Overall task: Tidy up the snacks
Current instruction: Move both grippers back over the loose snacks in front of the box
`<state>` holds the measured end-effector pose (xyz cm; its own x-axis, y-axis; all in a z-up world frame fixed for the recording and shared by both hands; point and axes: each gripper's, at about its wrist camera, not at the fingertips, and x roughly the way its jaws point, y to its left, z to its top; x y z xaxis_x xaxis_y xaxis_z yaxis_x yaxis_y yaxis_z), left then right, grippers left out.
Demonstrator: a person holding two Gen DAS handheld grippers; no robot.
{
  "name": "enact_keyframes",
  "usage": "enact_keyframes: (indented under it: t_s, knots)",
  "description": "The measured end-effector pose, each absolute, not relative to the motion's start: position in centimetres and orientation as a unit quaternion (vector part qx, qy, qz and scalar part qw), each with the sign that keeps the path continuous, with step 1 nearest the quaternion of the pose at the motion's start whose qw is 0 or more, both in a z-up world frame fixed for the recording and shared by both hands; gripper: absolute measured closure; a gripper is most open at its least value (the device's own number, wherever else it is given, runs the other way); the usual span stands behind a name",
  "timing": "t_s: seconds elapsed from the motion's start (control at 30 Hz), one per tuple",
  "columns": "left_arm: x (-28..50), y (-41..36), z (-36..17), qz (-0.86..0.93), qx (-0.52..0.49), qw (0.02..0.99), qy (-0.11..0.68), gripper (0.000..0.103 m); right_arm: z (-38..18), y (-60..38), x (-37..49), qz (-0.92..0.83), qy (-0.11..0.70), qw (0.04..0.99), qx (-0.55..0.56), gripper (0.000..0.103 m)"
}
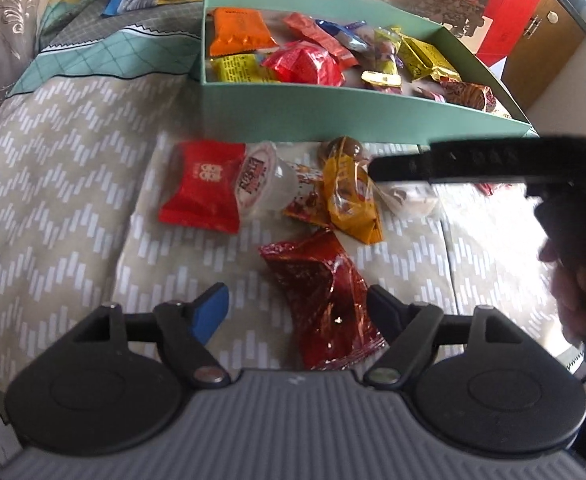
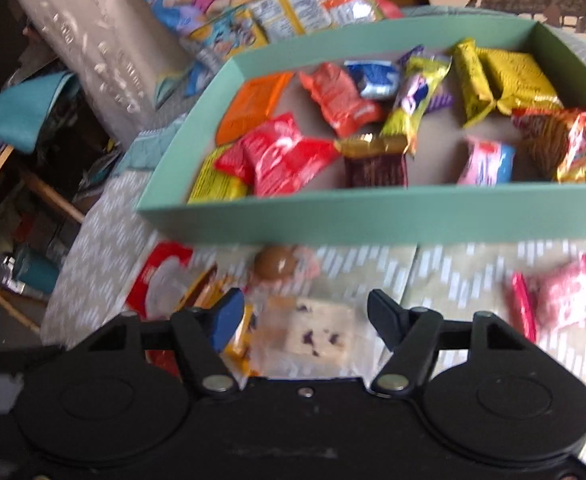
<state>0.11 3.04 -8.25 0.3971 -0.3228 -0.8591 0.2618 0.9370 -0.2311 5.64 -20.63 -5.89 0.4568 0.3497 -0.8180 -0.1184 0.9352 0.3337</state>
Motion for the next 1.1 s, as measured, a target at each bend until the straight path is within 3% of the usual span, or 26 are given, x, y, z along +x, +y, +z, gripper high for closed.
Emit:
enact_keyframes:
  t_s: [0.2,0.53,1.1]
  knots:
    - [0.5,3.3,-8.4,-0.176,-0.035,0.837,0.517,0.026,-5.7,-19.6,2.9,0.153,0.528,0.830,0.091,0.045]
    - [0.4,3.8,-8.3,-0.173,-0.046,0.834,0.522,0.020,-3.6,-18.3,5.2,0.152,0.488,0.858,0.048,0.044]
    - [0.5,2.6,-8.4,-0.181,-0.033,0.830,0.526,0.014,-5.8,-18.7,2.4,0.156,0.526,0.833,0.064,0.043]
